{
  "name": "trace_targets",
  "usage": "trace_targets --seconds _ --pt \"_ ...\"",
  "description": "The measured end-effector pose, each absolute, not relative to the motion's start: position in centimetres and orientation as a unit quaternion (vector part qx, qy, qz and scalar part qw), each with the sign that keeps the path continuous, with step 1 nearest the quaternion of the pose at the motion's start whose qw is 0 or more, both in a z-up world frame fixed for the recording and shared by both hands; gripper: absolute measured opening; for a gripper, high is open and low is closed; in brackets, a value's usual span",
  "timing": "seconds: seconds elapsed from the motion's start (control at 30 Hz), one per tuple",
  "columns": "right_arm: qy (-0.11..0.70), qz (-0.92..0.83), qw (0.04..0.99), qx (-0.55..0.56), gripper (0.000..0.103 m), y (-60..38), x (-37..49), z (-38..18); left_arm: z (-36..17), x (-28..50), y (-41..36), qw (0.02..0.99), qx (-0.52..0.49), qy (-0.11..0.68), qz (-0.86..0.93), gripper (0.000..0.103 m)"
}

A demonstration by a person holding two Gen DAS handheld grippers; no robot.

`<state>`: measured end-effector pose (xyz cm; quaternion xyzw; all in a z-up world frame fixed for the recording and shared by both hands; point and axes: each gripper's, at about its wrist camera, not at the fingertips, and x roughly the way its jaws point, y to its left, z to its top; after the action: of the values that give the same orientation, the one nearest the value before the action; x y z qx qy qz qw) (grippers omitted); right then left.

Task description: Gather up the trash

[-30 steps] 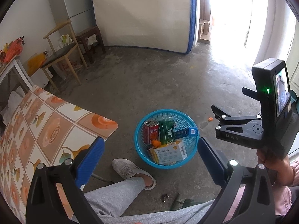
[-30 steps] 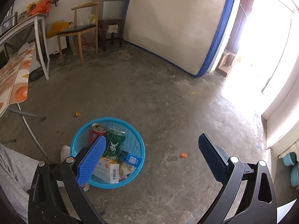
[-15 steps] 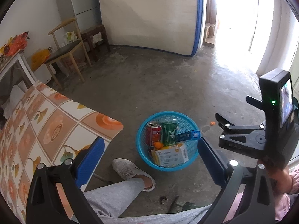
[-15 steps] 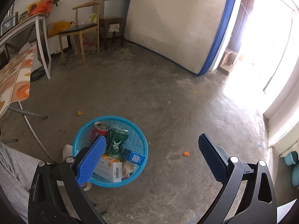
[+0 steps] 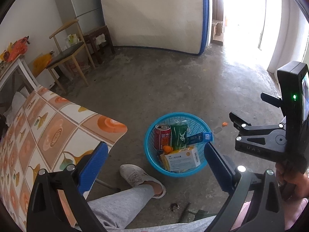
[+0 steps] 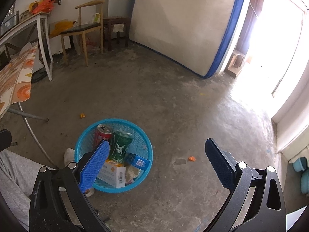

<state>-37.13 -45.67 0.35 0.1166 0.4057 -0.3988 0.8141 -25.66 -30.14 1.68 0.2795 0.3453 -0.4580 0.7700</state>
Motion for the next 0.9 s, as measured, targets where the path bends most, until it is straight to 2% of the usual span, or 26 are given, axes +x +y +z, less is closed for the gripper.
trace_targets --seconds 0.9 --pt "0.401 -0.396 0.819 0.108 0.095 -45.58 -36.98 0.25 1.30 -25.81 -30.23 0.765 0.284 0.345 -0.465 0.098"
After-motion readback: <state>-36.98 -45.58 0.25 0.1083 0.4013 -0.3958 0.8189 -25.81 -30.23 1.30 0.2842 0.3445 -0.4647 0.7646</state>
